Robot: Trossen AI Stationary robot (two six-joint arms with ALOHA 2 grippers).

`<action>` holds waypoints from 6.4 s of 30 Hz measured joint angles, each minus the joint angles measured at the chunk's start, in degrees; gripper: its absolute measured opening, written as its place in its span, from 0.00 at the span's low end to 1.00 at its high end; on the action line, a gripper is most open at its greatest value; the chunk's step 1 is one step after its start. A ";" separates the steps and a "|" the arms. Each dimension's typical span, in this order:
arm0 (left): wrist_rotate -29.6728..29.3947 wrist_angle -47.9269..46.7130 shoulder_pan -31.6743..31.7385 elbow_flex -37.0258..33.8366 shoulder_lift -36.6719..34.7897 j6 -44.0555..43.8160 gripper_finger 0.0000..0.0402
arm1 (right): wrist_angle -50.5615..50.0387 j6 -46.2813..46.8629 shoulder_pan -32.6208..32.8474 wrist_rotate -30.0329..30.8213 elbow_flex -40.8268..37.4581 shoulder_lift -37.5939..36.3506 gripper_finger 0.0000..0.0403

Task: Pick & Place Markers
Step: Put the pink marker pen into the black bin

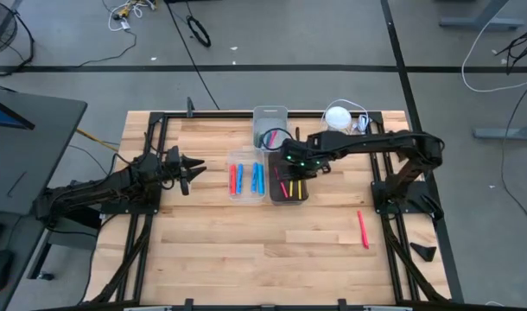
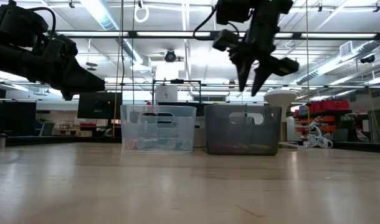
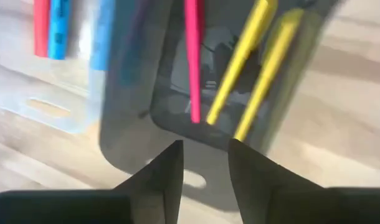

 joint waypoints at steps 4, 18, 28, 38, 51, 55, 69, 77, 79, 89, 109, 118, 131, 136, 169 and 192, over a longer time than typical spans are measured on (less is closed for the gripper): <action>0.00 0.00 0.01 0.01 0.01 -0.01 0.34 | -0.11 2.61 2.37 0.09 -4.96 -4.24 0.31; 0.00 0.00 0.00 0.00 0.00 -0.02 0.34 | -1.10 8.86 12.76 -0.91 -23.36 -20.73 0.31; 0.00 0.00 0.02 0.00 0.02 -0.02 0.34 | -1.79 17.18 20.70 -7.09 -34.44 -28.55 0.31; 0.00 0.02 0.00 0.00 0.02 0.00 0.34 | -1.86 22.09 28.08 -12.71 -42.67 -31.48 0.31; 0.00 0.00 0.01 0.00 0.00 -0.01 0.34 | -0.47 21.95 32.69 -20.35 -45.59 -30.40 0.31; 0.00 0.00 0.02 0.00 0.02 0.00 0.34 | 0.95 22.31 32.71 -24.03 -45.59 -27.68 0.31; 0.00 0.00 0.00 0.01 0.01 -0.02 0.34 | 6.64 31.89 32.69 -20.38 -45.56 -22.77 0.31; 0.00 0.00 0.00 0.02 0.01 -0.02 0.34 | 11.23 38.40 32.69 -20.01 -48.28 -22.77 0.31; 0.00 0.00 0.01 0.01 0.01 0.00 0.34 | 11.75 40.50 32.69 -20.00 -49.17 -22.77 0.31; 0.00 0.00 0.00 0.02 0.00 -0.02 0.34 | 15.27 44.39 32.47 -18.35 -50.55 -22.77 0.27; 0.00 -0.02 0.00 0.01 0.01 -0.02 0.34 | 20.75 33.10 24.55 -13.14 -47.40 -20.87 0.07; 0.00 -0.02 0.01 0.00 0.01 -0.01 0.34 | 17.84 24.10 21.36 -14.68 -42.40 -20.87 0.07; 0.00 -0.02 0.00 0.00 0.00 0.00 0.34 | 17.86 -5.25 18.40 -20.42 -37.24 -14.32 0.06; 0.00 -0.02 0.01 0.00 0.01 -0.01 0.34 | 18.25 -15.64 18.31 -18.79 -34.74 -9.72 0.06; 0.00 -0.02 0.02 0.02 0.02 0.00 0.34 | 13.49 -80.03 19.44 -9.97 -24.94 -6.22 0.06; 0.00 -0.01 0.00 0.01 0.01 -0.01 0.34 | 4.49 -73.10 23.36 -12.73 -22.38 -6.51 0.17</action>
